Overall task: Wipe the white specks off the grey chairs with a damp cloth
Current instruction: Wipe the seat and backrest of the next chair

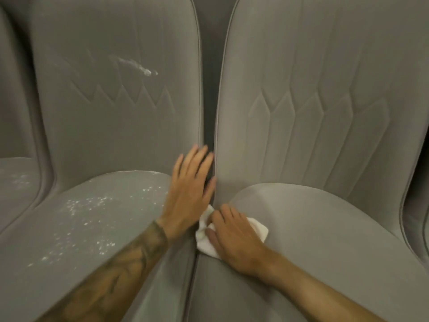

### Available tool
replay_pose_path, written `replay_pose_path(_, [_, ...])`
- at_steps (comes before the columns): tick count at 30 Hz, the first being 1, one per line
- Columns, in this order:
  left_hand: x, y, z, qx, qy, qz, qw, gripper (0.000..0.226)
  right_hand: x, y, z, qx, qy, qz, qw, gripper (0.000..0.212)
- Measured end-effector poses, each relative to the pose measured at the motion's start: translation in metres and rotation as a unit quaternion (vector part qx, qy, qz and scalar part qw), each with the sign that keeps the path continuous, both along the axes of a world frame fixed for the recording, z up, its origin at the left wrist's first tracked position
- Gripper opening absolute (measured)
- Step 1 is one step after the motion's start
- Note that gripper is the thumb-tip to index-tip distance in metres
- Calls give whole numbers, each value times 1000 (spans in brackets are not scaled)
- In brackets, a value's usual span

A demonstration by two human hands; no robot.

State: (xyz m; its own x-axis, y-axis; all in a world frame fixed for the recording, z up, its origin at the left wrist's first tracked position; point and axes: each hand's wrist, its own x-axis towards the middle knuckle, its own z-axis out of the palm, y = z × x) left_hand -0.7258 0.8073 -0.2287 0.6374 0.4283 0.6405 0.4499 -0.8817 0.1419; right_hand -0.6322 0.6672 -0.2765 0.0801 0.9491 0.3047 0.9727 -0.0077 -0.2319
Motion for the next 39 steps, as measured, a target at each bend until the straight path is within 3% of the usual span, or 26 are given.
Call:
replay_pose_path(6, [-51,-21,-33,-37,116,8,993,38,45,19,11,-46,6,-252,967,26])
replay_pose_path(8, [-59,-23,-31,-42,140,-3,989,37,21,15,9,-42,7,-249,968,27])
replay_pose_path(12, [-72,-28,-24,-113,158,-13,981,32,-33,-11,3,-12,15,-139,990,23])
replay_pose_path(15, [-78,-26,-24,-128,176,-22,976,37,-15,-11,6,-50,2,-97,994,25])
replay_pose_path(21, [-100,-4,-33,-134,190,-60,971,42,-17,16,12,-46,19,-339,940,29])
replay_pose_path(25, [-141,26,-36,-145,209,-53,966,45,-99,24,10,-20,16,-310,951,33])
replay_pose_path(28, [-179,57,-31,-161,207,-33,965,52,-145,45,7,-52,8,-303,952,28])
replay_pose_path(32, [-233,104,-24,-142,246,-22,959,75,-142,76,15,-92,-20,-374,923,31])
replay_pose_path(35, [-277,147,-26,-144,241,-3,960,75,-155,91,17,-102,-20,-444,890,30])
replay_pose_path(39, [-316,200,-30,-141,243,13,960,67,-182,95,15,-88,16,-401,912,36])
